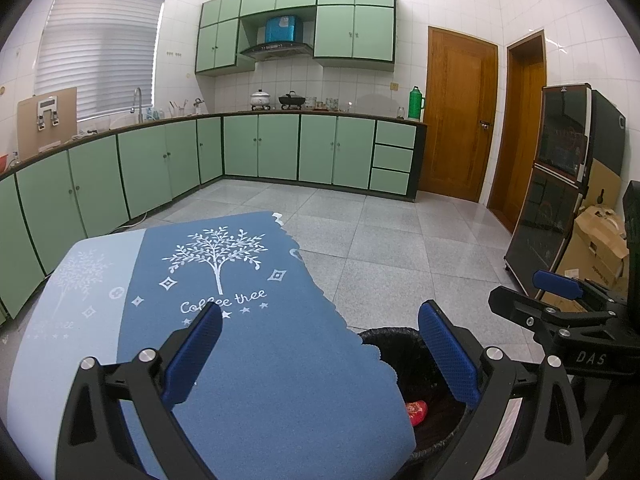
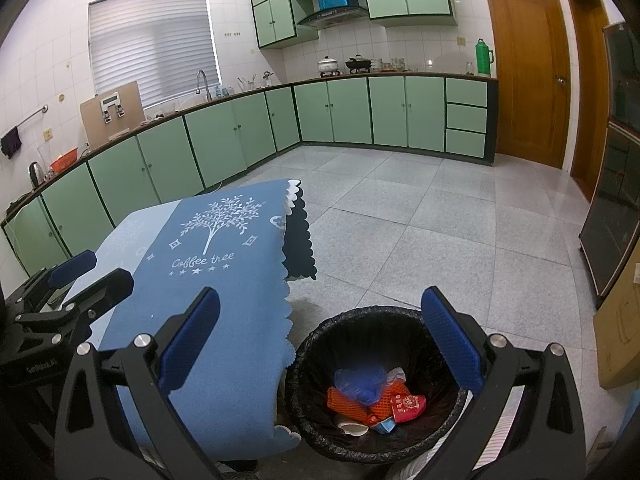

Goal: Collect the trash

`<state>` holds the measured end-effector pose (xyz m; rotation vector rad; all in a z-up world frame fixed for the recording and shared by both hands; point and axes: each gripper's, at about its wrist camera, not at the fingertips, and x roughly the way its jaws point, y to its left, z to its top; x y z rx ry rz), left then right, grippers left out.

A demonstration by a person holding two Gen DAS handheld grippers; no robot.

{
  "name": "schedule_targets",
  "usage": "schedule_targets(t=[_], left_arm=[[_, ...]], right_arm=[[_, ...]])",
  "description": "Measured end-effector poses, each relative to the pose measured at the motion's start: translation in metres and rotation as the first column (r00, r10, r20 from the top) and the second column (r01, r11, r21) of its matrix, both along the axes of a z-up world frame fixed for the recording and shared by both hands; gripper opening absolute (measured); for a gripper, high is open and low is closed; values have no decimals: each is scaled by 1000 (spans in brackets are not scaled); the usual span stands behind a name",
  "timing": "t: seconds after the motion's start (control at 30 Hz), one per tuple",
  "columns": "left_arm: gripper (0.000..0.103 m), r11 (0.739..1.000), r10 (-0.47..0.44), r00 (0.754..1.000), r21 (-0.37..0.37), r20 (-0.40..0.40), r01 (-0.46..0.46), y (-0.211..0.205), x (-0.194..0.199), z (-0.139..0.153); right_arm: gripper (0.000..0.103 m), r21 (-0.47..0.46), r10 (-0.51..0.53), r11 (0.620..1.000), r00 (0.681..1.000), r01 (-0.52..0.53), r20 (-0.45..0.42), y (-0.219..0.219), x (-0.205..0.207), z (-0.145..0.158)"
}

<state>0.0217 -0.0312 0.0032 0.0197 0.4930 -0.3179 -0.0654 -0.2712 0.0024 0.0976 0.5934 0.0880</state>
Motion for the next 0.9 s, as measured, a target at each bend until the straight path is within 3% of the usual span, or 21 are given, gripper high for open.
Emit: schedule_targets(t=[0.9], left_arm=[[96, 1000, 0, 1000, 1, -1, 0, -1, -1, 1]], right_arm=[[98, 1, 0, 1000, 1000, 0, -2, -1, 0, 2]])
